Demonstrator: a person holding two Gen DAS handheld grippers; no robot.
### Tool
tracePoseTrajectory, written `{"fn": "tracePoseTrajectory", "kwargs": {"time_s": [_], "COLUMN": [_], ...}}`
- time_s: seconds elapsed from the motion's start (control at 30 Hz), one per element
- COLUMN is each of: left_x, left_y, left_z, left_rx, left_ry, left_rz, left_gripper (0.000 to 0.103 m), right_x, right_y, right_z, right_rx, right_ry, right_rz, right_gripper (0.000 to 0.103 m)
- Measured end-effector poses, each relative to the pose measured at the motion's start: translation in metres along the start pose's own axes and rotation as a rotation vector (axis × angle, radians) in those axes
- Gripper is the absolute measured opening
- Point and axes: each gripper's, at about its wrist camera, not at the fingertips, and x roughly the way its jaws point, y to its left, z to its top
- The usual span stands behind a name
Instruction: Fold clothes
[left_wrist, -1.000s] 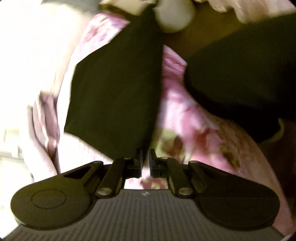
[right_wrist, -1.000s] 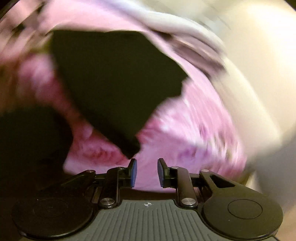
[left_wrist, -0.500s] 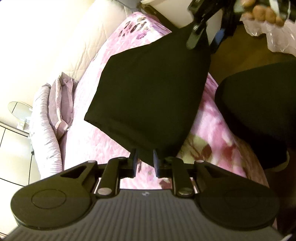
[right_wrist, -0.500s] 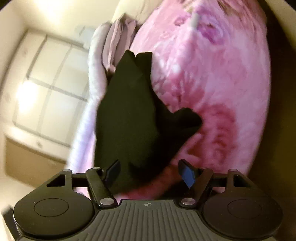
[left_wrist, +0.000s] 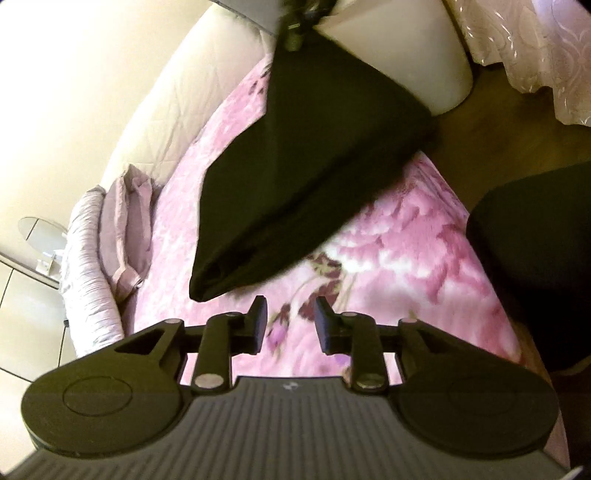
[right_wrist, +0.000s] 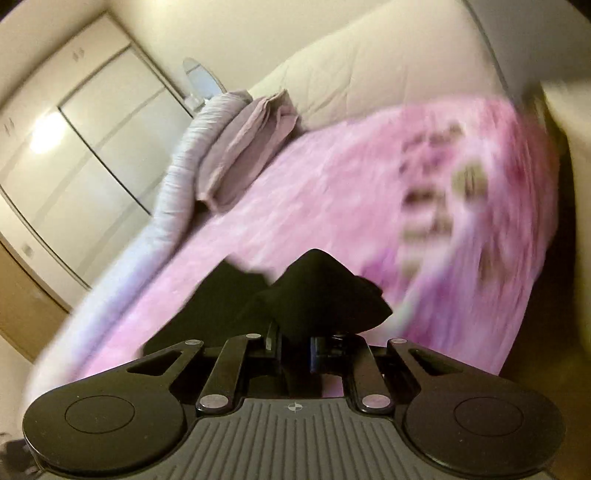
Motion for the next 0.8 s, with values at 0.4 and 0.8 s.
{"fn": "tracePoseTrajectory", "kwargs": {"time_s": [0.4,0.8], "left_x": [0.050,0.123], "left_y": [0.006,0.013], "left_z": [-0.016,-0.028], "left_rx": [0.113,0.550], "left_ry": [0.034,-0.026], "left_rz": [0.092,0.236], "left_gripper": [0.046,0.049], "right_x": [0.059,-0.009], "right_y": [-0.042,0.098], "right_z": [0.036,-0.123], "right_rx": [-0.030,-0.690], "right_ry": [0.032,0.018], "right_rz": [-0.166,-0.075], "right_gripper": [0.053,0.058]}}
